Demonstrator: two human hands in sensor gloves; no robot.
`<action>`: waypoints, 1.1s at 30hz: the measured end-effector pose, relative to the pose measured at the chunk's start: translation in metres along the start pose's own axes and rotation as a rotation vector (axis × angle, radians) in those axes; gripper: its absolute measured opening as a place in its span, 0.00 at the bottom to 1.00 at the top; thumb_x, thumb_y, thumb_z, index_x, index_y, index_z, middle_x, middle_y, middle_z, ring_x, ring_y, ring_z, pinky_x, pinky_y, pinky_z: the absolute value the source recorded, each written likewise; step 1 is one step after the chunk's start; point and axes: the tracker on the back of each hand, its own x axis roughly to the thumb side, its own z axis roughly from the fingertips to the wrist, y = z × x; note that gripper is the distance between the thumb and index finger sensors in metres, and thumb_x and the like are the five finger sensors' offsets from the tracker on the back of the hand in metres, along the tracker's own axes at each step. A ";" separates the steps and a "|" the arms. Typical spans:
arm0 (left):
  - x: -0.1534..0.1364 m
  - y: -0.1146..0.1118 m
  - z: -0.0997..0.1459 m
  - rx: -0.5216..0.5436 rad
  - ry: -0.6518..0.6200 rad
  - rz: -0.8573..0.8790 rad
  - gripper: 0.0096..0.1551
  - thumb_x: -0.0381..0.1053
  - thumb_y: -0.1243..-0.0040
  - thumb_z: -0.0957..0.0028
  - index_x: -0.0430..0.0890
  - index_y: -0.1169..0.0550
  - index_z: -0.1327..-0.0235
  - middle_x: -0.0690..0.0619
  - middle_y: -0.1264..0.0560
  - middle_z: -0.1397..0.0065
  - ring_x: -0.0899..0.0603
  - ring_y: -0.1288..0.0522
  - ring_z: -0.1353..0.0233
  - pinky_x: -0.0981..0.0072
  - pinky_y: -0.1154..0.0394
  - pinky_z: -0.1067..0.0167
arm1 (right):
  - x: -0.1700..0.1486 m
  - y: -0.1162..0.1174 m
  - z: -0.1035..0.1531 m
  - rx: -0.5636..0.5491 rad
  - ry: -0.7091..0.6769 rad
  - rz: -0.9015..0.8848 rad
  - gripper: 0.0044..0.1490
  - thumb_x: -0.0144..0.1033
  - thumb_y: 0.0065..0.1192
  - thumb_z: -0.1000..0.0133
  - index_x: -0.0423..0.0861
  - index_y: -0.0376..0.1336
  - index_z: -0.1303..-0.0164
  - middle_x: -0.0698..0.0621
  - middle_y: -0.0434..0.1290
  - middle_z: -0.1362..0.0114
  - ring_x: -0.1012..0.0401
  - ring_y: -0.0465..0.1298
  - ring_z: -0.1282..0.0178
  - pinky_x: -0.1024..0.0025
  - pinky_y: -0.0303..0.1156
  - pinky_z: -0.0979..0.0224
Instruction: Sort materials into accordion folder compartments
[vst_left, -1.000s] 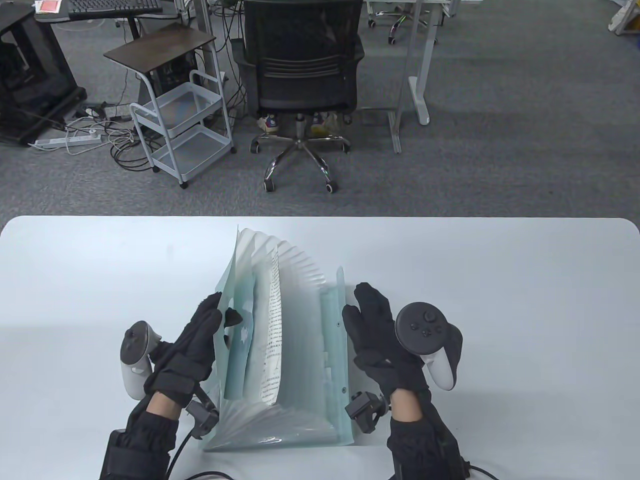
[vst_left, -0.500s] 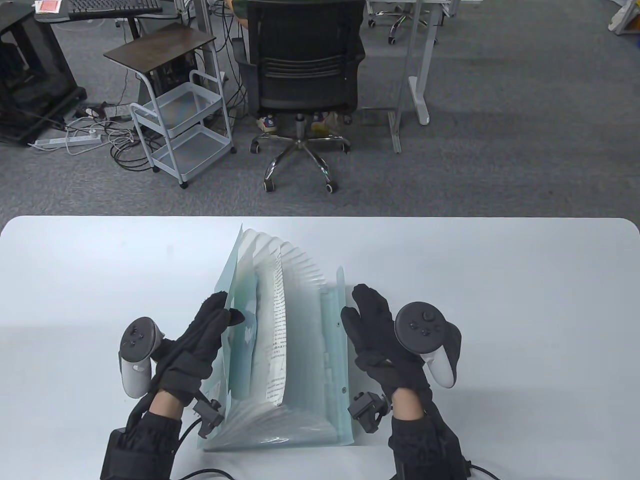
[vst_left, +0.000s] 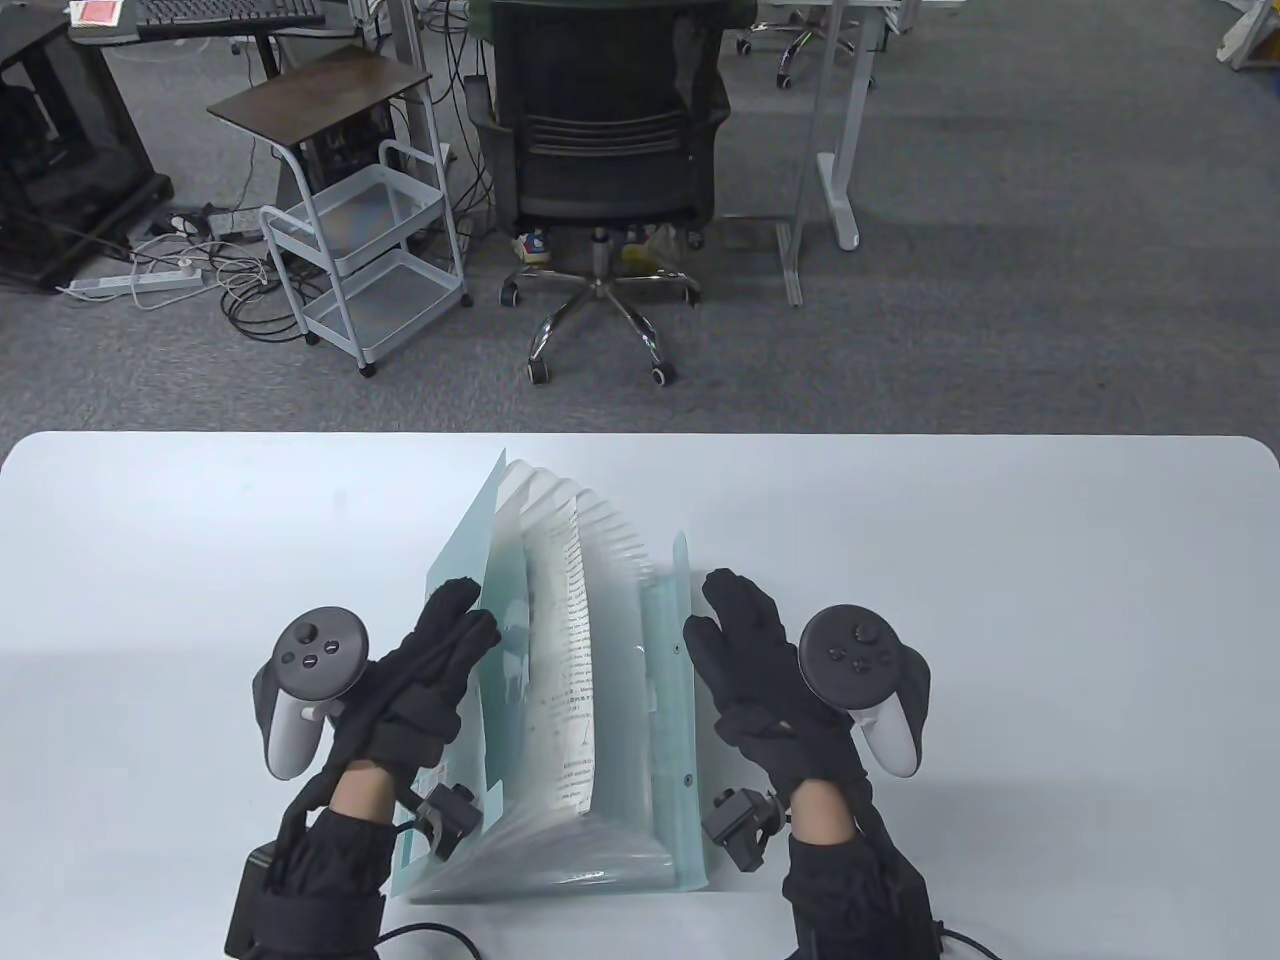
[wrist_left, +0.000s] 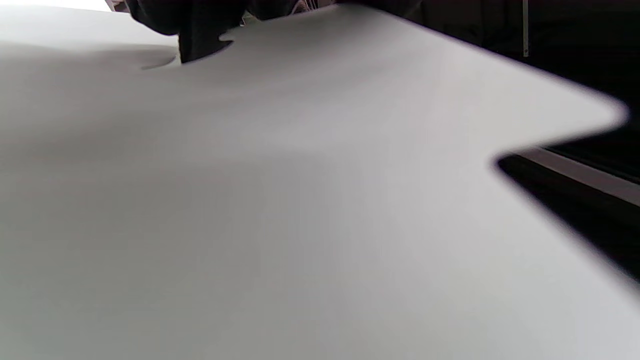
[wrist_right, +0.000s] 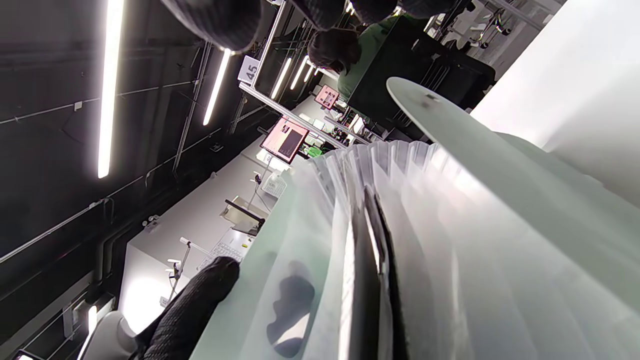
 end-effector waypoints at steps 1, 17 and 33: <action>0.002 -0.001 0.000 0.002 0.005 -0.011 0.37 0.50 0.58 0.21 0.29 0.49 0.11 0.24 0.33 0.18 0.19 0.47 0.15 0.19 0.53 0.32 | 0.000 0.000 0.000 0.001 -0.001 -0.003 0.39 0.39 0.37 0.26 0.32 0.39 0.11 0.25 0.37 0.12 0.27 0.44 0.18 0.31 0.45 0.24; 0.007 -0.025 -0.004 0.025 0.015 -0.119 0.36 0.50 0.59 0.20 0.29 0.49 0.10 0.24 0.32 0.19 0.19 0.45 0.16 0.19 0.53 0.31 | -0.001 -0.002 0.001 -0.002 0.004 -0.005 0.39 0.39 0.37 0.26 0.31 0.39 0.11 0.24 0.37 0.12 0.26 0.43 0.18 0.31 0.44 0.24; 0.005 -0.042 -0.009 -0.004 0.017 -0.142 0.37 0.51 0.61 0.19 0.30 0.51 0.10 0.26 0.34 0.17 0.19 0.47 0.15 0.23 0.53 0.29 | 0.001 0.004 -0.001 0.008 -0.015 0.012 0.39 0.39 0.37 0.26 0.31 0.39 0.11 0.25 0.37 0.12 0.26 0.43 0.18 0.31 0.44 0.25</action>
